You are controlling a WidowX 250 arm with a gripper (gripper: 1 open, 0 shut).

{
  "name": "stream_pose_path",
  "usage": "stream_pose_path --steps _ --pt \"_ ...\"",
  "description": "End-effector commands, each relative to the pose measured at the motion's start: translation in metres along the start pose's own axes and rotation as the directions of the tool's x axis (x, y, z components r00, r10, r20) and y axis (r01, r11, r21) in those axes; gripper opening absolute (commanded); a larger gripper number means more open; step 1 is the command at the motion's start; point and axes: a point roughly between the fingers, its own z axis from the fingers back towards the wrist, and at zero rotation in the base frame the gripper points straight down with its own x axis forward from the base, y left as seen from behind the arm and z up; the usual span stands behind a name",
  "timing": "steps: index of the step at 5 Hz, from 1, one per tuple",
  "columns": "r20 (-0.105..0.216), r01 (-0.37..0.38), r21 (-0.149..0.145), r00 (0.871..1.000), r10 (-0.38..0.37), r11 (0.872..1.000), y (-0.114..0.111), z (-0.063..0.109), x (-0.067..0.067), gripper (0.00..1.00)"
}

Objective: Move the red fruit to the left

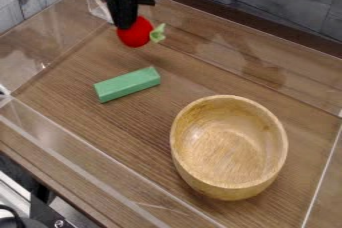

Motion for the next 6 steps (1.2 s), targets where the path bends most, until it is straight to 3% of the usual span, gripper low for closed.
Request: stream_pose_path --steps 1,3,5,6 --pt "0.044 -0.005 0.015 0.999 0.005 1.0 0.01 0.006 0.004 0.0" --pt "0.035 0.052 0.007 0.998 -0.052 0.999 0.028 -0.009 0.013 0.0" --pt "0.026 -0.011 -0.011 1.0 0.011 1.0 0.031 0.006 0.03 0.0" --pt "0.016 0.023 -0.015 1.0 -0.022 1.0 0.037 0.004 0.03 0.0"
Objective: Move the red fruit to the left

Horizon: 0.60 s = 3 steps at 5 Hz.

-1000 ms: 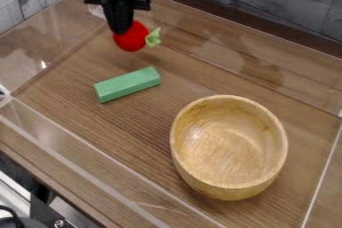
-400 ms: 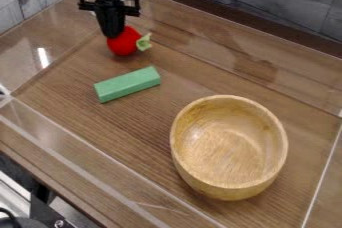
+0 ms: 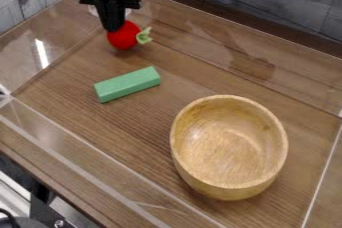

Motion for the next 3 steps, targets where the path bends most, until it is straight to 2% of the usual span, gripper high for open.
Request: stream_pose_path --steps 1,3 --pt "0.06 0.038 0.022 0.997 -0.039 0.999 0.009 0.0231 0.0068 0.0" --pt "0.051 -0.014 0.009 0.999 0.013 1.0 0.0005 0.0178 0.0053 0.0"
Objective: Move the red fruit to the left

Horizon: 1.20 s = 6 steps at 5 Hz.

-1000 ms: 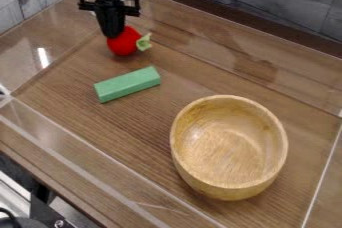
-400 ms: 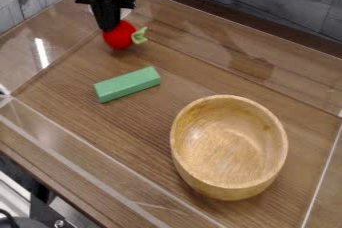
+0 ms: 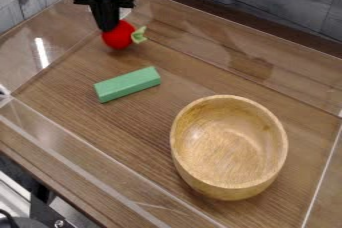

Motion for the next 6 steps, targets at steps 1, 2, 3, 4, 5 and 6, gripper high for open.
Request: stream_pose_path --steps 1,2,3,4,5,6 --pt "0.048 -0.046 0.007 0.998 0.046 0.999 -0.004 0.024 -0.003 0.0" --pt "0.045 -0.075 0.011 0.996 0.074 0.997 -0.005 0.022 -0.012 1.0" --pt "0.052 -0.099 0.01 0.994 0.098 0.995 -0.009 0.025 -0.021 1.0" --pt "0.085 -0.07 0.002 0.994 0.07 0.998 -0.018 0.049 -0.02 1.0" --pt "0.121 -0.033 -0.007 0.992 0.034 0.999 -0.031 0.074 -0.018 1.0" --pt "0.138 -0.057 -0.017 0.989 0.059 0.998 -0.038 0.075 -0.017 1.0"
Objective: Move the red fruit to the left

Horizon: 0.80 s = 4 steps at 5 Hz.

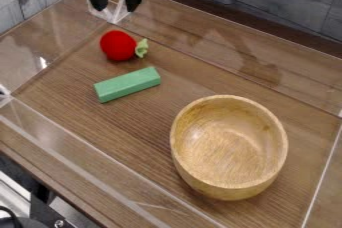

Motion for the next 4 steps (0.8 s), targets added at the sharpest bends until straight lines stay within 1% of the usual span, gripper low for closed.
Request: stream_pose_path --steps 1,2,3,4 --pt "0.103 -0.023 0.019 0.994 0.02 1.0 -0.008 0.025 0.006 1.0" --pt "0.105 -0.045 0.021 0.994 0.043 0.999 -0.017 0.028 0.007 1.0" --pt "0.108 -0.064 0.024 0.992 0.061 0.998 -0.028 0.031 0.009 0.0" --pt "0.106 -0.049 0.03 0.993 0.046 0.998 -0.036 0.023 0.021 0.0"
